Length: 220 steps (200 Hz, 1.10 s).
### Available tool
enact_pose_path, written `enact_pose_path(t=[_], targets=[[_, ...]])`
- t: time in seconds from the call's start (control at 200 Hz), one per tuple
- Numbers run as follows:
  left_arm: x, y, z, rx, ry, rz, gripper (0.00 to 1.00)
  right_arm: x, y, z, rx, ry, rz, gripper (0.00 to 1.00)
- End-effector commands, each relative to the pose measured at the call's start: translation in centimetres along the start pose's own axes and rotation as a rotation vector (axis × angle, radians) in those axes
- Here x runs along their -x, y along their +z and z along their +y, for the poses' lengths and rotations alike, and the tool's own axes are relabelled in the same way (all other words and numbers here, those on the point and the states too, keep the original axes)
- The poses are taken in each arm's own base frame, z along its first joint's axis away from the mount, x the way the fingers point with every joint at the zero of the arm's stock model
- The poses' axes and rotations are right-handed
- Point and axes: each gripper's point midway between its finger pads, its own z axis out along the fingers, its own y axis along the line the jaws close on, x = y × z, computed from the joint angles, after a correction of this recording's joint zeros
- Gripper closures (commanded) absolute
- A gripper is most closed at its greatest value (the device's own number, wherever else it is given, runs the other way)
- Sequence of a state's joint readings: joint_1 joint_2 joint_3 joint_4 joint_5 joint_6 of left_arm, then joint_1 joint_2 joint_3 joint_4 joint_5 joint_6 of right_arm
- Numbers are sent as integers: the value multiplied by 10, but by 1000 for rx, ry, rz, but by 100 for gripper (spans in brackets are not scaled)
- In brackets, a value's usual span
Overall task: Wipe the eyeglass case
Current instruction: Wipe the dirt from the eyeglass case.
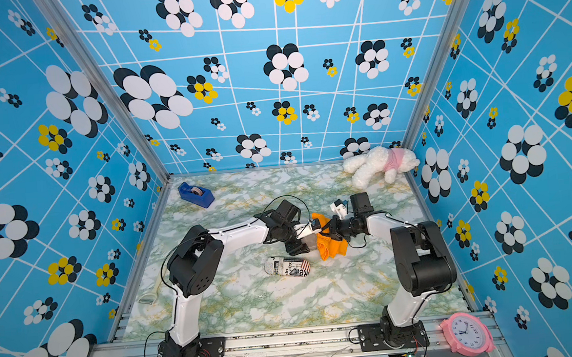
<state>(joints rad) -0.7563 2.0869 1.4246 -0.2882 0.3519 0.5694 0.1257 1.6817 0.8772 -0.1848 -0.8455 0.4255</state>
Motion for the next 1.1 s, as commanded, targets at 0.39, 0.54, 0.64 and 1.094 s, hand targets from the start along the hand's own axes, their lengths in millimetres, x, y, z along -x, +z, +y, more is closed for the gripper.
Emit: enact_pose_path(t=[0.39,0.54,0.64,1.094], targets=[[74,-32,-2,40,124,-230,64,-32,41,22,102,62,61,100],[69,-32,-3,43,125,-214,64,-32,36,12,42,45,62,100],[64,-34,-5,50,133,-203,64,-21,17,-1,-18,41,27,100],[64,-38,-3,69,135,-207,65,-2,-12,3,-65,14,-28,100]])
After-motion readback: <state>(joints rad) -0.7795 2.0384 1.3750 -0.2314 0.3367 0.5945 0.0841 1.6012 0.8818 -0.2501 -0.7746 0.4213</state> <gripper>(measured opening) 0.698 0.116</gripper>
